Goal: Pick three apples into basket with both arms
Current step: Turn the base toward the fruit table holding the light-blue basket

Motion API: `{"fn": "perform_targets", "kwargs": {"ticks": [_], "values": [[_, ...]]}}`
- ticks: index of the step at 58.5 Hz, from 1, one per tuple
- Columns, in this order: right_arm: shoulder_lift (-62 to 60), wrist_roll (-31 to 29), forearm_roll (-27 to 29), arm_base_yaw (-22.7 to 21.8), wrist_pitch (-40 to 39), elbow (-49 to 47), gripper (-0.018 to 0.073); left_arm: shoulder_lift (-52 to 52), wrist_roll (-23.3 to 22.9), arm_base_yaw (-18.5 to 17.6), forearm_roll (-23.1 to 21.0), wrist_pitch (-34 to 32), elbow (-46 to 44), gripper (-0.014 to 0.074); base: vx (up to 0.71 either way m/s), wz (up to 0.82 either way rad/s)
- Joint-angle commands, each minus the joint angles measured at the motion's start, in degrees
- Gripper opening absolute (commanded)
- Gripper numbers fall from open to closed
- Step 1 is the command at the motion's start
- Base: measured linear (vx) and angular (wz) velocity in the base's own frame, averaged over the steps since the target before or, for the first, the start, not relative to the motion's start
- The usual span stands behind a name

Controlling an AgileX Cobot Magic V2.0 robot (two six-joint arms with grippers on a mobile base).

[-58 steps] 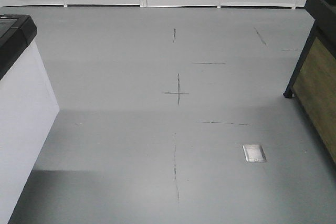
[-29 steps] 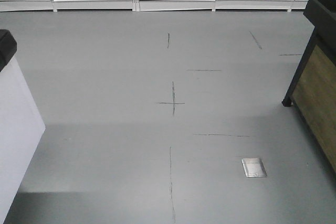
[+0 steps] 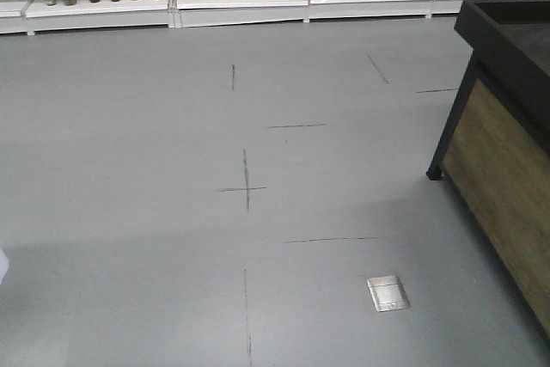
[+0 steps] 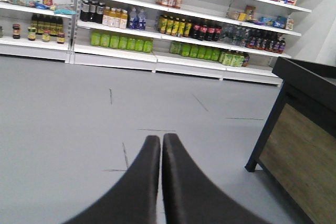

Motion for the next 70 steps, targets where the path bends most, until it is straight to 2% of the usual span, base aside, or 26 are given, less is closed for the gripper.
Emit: {"fn": "perform_targets", "kwargs": {"ticks": [1, 70], "values": [[-0.7, -0.2, -0.2, -0.3, -4.3, 0.8, -0.0005, -0.8, -0.5, 0.1, -0.1, -4.6, -1.4, -0.0006, 0.23, -0.36], [-0.7, -0.2, -0.2, -0.3, -4.3, 0.8, -0.0005, -0.8, -0.5, 0.1, -0.1, -4.6, -1.4, -0.0006, 0.14, -0.48]]}}
